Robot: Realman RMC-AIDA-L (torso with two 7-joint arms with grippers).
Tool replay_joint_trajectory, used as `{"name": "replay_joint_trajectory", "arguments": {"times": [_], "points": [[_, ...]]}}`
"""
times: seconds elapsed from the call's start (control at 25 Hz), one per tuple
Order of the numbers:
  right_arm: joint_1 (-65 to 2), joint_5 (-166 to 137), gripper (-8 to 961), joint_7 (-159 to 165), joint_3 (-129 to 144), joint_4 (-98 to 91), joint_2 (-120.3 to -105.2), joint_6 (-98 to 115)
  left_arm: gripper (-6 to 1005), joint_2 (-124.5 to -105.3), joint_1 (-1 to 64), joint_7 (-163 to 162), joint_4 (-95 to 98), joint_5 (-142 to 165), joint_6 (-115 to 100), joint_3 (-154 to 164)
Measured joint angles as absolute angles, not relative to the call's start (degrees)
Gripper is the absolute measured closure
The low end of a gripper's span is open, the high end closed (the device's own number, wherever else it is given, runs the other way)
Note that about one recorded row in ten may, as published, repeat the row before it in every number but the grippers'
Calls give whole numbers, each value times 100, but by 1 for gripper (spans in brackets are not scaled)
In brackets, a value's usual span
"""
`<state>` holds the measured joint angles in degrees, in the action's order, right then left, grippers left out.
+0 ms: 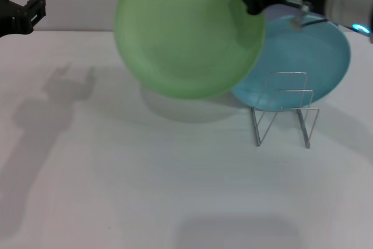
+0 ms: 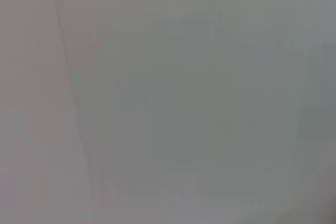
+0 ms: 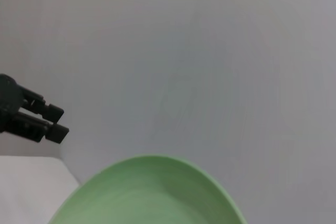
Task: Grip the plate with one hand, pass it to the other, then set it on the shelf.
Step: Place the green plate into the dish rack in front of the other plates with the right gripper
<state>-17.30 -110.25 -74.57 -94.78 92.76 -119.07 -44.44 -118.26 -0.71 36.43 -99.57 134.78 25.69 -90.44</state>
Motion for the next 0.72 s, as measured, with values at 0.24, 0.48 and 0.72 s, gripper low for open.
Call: {"name": "replay_joint_trajectory", "arguments": {"times": [0.24,0.48,0.72], "points": [[-819,-9226,910,-9953,-9518,9195,-11909,-4359,463,-11822,-137,3650,-9692,13480,2049,-8866],[-373,-7440,910,-11982,-9903,8457,-11911,-5115,463,-11835,-50,3644,-9502,13480,1988,-8833],[-388,-6393,910,-12994,-10793,7338,-11909,-6639,463,-11838,23,3628,-9430,13482,1967,-8742]]}}
